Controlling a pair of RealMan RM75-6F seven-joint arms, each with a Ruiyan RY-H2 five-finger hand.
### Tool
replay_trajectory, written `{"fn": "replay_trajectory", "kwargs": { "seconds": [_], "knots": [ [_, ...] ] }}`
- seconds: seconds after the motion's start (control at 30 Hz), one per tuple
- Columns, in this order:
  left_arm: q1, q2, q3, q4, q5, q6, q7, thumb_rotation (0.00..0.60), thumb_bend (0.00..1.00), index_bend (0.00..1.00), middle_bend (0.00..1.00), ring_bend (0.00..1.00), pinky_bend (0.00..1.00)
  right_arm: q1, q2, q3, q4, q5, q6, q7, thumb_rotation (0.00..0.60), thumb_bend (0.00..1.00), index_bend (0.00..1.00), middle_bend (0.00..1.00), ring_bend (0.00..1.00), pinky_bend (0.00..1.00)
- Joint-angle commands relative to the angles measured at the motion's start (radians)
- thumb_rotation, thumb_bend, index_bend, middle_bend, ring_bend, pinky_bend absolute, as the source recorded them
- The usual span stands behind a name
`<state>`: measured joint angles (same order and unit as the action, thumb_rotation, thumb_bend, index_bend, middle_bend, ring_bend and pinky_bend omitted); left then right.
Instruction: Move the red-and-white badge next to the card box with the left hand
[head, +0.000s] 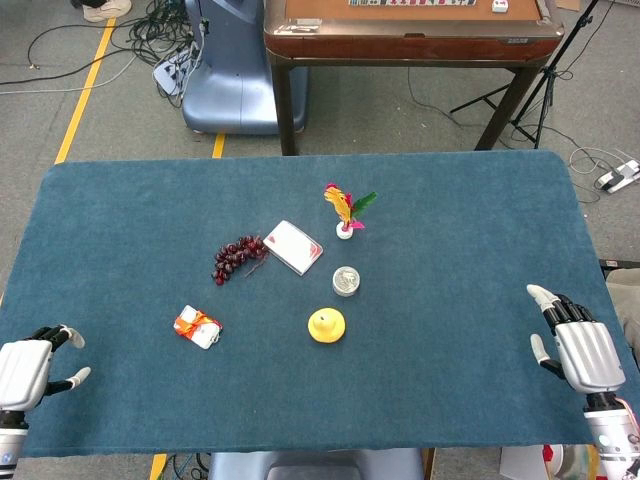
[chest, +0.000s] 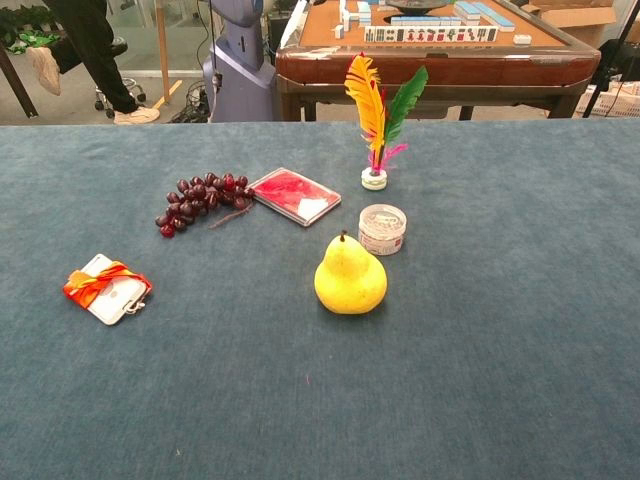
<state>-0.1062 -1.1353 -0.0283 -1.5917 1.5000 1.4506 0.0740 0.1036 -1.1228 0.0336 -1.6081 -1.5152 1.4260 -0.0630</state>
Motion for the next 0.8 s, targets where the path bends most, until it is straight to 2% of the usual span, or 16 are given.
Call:
{"fn": "replay_trajectory", "kwargs": {
  "seconds": [0.03,0.23,0.37,0.47,0.6,0.8],
  "knots": [
    [-0.001,-0.004,-0.001,0.001,0.011,0.011,-0.003,0.600,0.07,0.51,0.47,0.42,0.63,0.002,0.004,-0.002,-0.005,-0.007,-0.001,0.003,0.600,0.47,0.12,0.18,0.16,0.30],
    [0.001,-0.007,0.000,0.015,0.020,0.020,-0.039,0.600,0.07,0.50,0.47,0.43,0.63,0.000,0.012,-0.004,-0.012,-0.009,0.000,0.007,0.600,0.47,0.12,0.18,0.16,0.30],
    [-0.006,0.004,0.018,0.007,0.053,0.009,-0.070,0.600,0.07,0.40,0.47,0.42,0.64,-0.006,0.017,-0.004,-0.019,-0.010,0.011,0.012,0.600,0.47,0.15,0.18,0.16,0.30],
    [-0.017,0.012,0.031,-0.002,0.091,0.003,-0.115,0.600,0.07,0.36,0.47,0.43,0.70,-0.006,0.023,0.002,-0.024,-0.006,0.016,0.018,0.600,0.47,0.17,0.18,0.16,0.30],
    [-0.024,-0.003,0.036,0.017,0.148,0.035,-0.155,0.600,0.07,0.35,0.54,0.50,0.83,-0.002,0.026,0.012,-0.022,0.003,0.015,0.026,0.600,0.47,0.18,0.18,0.16,0.30],
    [-0.040,-0.022,0.039,0.028,0.199,0.055,-0.170,0.600,0.07,0.37,0.63,0.55,0.87,-0.003,0.033,0.006,-0.033,-0.002,0.011,0.021,0.600,0.47,0.20,0.18,0.16,0.30]
  ]
}}
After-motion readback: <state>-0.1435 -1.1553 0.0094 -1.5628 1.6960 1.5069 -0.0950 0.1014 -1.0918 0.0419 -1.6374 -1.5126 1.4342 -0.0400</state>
